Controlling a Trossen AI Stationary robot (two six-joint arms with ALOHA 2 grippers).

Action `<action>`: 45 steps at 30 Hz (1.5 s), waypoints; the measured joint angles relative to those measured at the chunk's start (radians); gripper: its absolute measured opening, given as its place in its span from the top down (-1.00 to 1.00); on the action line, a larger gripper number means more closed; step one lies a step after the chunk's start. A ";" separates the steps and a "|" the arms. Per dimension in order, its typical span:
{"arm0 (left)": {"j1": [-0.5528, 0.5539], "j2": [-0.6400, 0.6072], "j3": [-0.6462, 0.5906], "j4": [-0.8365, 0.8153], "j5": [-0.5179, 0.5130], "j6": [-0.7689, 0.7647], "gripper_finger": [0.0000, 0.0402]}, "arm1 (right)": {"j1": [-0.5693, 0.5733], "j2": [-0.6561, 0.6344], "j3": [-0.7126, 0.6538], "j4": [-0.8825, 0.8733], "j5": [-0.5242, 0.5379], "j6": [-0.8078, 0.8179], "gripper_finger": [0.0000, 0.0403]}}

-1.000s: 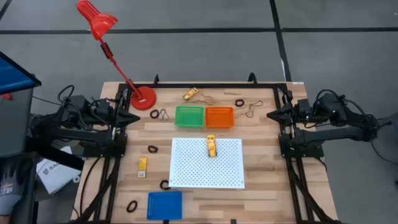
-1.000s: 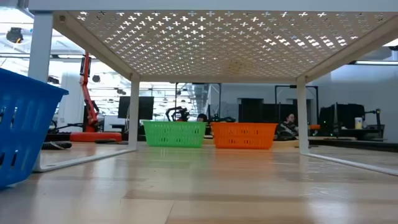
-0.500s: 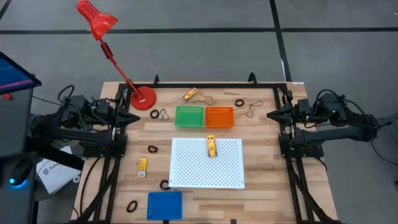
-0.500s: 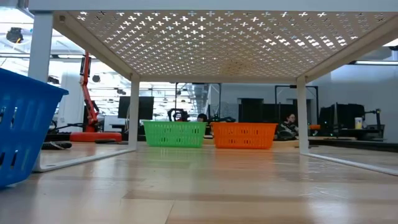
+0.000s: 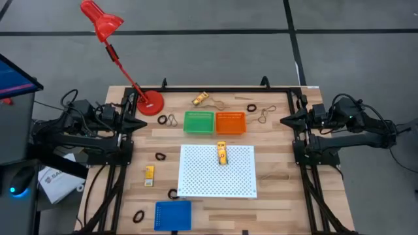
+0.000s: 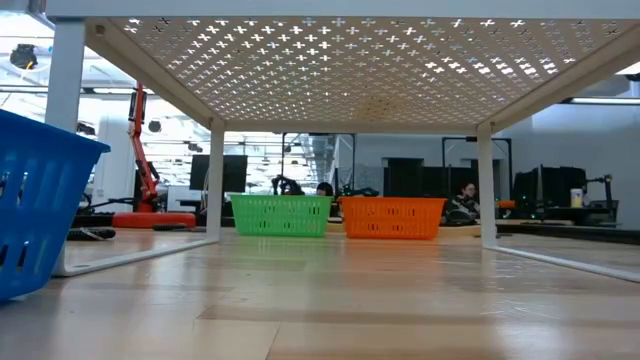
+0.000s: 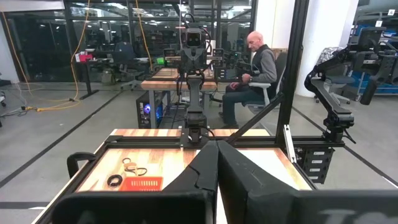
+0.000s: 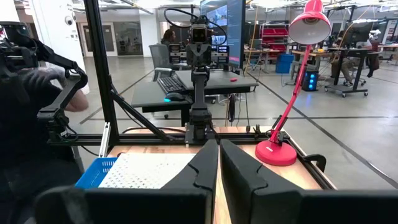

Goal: Pick & Place Office Desk Supplies

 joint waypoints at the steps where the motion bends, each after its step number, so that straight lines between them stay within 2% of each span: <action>1: 0.000 0.000 0.000 0.000 0.000 0.000 1.00 | 0.000 0.000 0.000 0.000 0.000 0.000 0.92; 22: 0.000 0.001 0.000 0.009 0.000 -0.011 1.00 | 0.000 0.000 -0.006 0.012 0.000 -0.028 0.92; 27: 0.000 0.007 0.000 0.047 0.004 -0.154 1.00 | -0.001 0.000 -0.022 0.042 0.001 0.119 0.92; 33: 0.000 0.010 0.000 0.084 0.003 -0.293 1.00 | -0.002 0.001 -0.021 0.185 0.001 0.175 0.92; 39: 0.000 0.040 0.000 0.113 -0.001 -0.293 1.00 | 0.000 0.014 -0.021 0.225 0.001 0.395 0.92; 45: 0.000 0.112 -0.001 0.116 -0.003 -0.228 1.00 | 0.000 0.030 -0.021 0.216 -0.001 0.462 0.92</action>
